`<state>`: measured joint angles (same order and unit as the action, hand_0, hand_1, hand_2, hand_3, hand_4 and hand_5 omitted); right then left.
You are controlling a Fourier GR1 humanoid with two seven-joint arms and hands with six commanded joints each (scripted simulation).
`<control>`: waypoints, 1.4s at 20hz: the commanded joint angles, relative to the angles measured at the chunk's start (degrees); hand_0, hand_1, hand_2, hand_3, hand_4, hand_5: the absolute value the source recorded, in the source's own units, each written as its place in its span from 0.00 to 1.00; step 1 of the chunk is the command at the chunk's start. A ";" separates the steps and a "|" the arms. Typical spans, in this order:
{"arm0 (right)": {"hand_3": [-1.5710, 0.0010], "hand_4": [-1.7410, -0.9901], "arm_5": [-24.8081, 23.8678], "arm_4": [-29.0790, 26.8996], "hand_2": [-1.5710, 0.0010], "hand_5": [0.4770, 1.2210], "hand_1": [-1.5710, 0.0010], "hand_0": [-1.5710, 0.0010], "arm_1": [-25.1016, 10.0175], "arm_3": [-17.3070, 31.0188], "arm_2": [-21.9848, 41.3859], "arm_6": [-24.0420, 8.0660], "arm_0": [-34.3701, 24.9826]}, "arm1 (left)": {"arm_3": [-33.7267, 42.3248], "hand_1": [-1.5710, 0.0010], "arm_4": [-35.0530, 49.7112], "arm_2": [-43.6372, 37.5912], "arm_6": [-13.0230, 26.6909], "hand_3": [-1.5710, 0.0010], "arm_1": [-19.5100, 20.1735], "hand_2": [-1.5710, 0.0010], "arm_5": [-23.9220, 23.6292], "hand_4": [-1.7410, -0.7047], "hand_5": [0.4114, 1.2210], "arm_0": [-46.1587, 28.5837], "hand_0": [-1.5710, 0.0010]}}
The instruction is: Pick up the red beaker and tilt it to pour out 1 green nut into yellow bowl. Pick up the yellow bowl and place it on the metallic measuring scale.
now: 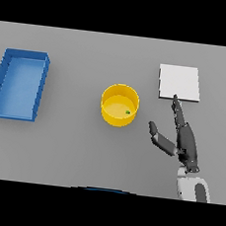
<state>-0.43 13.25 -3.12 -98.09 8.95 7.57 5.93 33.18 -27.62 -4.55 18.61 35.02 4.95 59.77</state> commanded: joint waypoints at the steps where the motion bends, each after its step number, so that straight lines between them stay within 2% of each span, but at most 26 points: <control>1: 1.00 0.82 -0.04 -0.23 1.00 0.24 1.00 1.00 0.27 -0.10 -0.01 -0.57 -0.54 | 2.99 0.00 1.38 -0.81 1.30 0.00 -0.58 0.00 -0.91 0.00 1.00 -2.77 0.00; 3: 1.00 0.81 0.68 -1.25 1.00 0.26 1.00 1.00 -0.23 0.32 -0.57 0.04 -0.75 | 8.44 0.00 3.77 -1.86 2.14 0.00 -2.14 0.00 -2.60 0.00 1.00 -9.16 0.00; 7: 1.00 0.77 -0.22 0.47 1.00 0.27 1.00 1.00 -0.07 -0.16 0.21 1.15 0.24 | 20.32 0.00 7.32 -2.84 5.65 0.00 -5.63 0.00 -4.94 0.00 1.00 -21.50 0.00; 9: 1.00 0.76 0.03 0.05 1.00 0.27 1.00 1.00 -0.56 0.10 -0.28 0.71 0.36 | 24.26 0.00 8.20 -3.29 6.84 0.00 -6.17 0.00 -5.57 0.00 0.91 -25.63 0.00; 13: 1.00 0.78 0.41 -0.53 1.00 0.26 1.00 1.00 -0.54 0.17 -0.43 0.02 -0.11 | 28.39 0.00 9.03 -3.41 9.79 0.00 -7.65 0.00 -6.50 0.00 0.63 -29.75 0.00; 14: 1.00 0.78 0.19 -0.31 1.00 0.26 1.00 1.00 -0.12 0.42 -0.19 0.04 -0.04 | 29.75 0.00 9.34 -3.50 11.74 0.00 -7.92 0.00 -6.15 0.08 0.56 -29.98 0.00; 15: 1.00 0.78 0.52 -0.87 1.00 0.26 1.00 1.00 -0.32 0.30 -0.46 0.49 -0.05 | 31.47 0.00 9.72 -3.50 12.18 0.03 -7.62 0.03 -4.73 0.21 0.50 -30.74 0.00; 16: 1.00 0.78 0.46 -0.85 1.00 0.26 1.00 1.00 -0.36 0.20 -0.47 0.93 0.11 | 32.98 0.14 10.87 -3.04 10.64 0.16 -6.98 0.19 -1.83 0.36 0.45 -31.41 0.07; 17: 1.00 0.79 0.35 -0.76 1.00 0.26 1.00 1.00 -0.37 0.25 -0.50 0.94 0.19 | 35.16 0.32 12.74 -3.25 10.76 0.33 -6.42 0.35 0.86 0.49 0.40 -32.44 0.25; 18: 1.00 0.79 0.19 -0.26 1.00 0.26 1.00 1.00 -0.12 -0.33 0.04 1.48 0.90 | 35.82 0.45 14.89 -3.43 10.02 0.46 -6.64 0.48 3.30 0.59 0.36 -33.04 0.40; 20: 1.00 0.78 0.23 -0.11 1.00 0.26 1.00 1.00 0.21 -0.18 0.34 0.94 0.43 | 35.94 0.65 16.71 -3.40 11.60 0.66 -5.91 0.67 6.90 0.74 0.31 -33.01 0.62; 23: 1.00 0.78 -0.24 0.54 1.00 0.26 1.00 1.00 0.14 0.44 0.26 0.03 -0.29 | 35.51 0.82 14.34 -0.90 12.15 0.82 -4.94 0.83 8.85 0.87 0.27 -33.52 0.80; 27: 1.00 0.78 -1.07 1.71 1.00 0.25 1.00 1.00 -0.21 0.38 0.27 0.62 -0.06 | 33.78 0.93 10.89 0.52 11.17 0.93 -4.73 0.93 6.65 0.91 0.27 -33.09 0.92; 28: 1.00 0.78 -1.14 1.94 1.00 0.24 1.00 1.00 -0.48 -0.06 0.21 -0.18 -0.49 | 33.74 0.94 10.99 0.42 9.87 0.94 -4.62 0.94 6.58 0.92 0.27 -33.04 0.94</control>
<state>-1.59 15.19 -3.61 -98.16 9.15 7.42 5.42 66.93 -16.64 -4.13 28.42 30.41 11.51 26.74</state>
